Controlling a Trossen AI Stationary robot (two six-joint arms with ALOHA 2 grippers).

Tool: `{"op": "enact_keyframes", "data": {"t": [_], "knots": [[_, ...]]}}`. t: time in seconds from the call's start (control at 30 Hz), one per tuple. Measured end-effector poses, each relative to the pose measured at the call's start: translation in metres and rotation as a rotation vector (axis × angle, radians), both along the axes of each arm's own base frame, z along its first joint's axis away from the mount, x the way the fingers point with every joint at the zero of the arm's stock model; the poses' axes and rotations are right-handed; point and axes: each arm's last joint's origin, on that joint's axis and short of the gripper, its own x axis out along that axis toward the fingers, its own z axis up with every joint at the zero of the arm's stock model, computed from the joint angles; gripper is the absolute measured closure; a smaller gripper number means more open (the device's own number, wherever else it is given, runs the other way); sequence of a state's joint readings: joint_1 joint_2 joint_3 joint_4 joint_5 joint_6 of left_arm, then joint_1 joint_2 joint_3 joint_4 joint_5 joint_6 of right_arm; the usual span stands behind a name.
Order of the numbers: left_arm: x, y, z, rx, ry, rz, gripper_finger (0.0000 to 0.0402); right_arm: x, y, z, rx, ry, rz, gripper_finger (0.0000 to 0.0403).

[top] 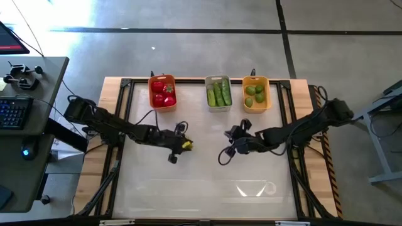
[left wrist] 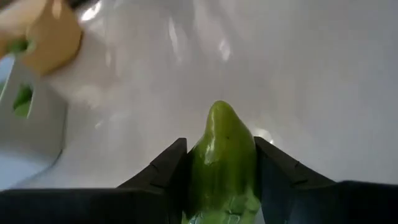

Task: Sort produce into baskets
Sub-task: Put the cucumber into the gray bin

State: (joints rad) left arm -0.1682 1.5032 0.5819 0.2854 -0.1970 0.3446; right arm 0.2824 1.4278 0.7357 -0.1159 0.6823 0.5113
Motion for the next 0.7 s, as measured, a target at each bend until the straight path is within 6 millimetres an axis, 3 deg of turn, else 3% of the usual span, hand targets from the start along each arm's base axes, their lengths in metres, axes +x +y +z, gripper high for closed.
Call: {"op": "enact_keyframes", "data": {"t": [0.33, 0.7], "knots": [[0.012, 0.03, 0.021, -0.291, -0.222, -0.061, 0.0278, 0.013, 0.016, -0.017, -0.063, -0.003, 0.09, 0.026], [-0.011, 0.068, 0.03, -0.491, -0.564, -0.132, 0.0278, 0.032, 0.024, -0.031, -0.097, -0.072, 0.141, 0.0172]]}}
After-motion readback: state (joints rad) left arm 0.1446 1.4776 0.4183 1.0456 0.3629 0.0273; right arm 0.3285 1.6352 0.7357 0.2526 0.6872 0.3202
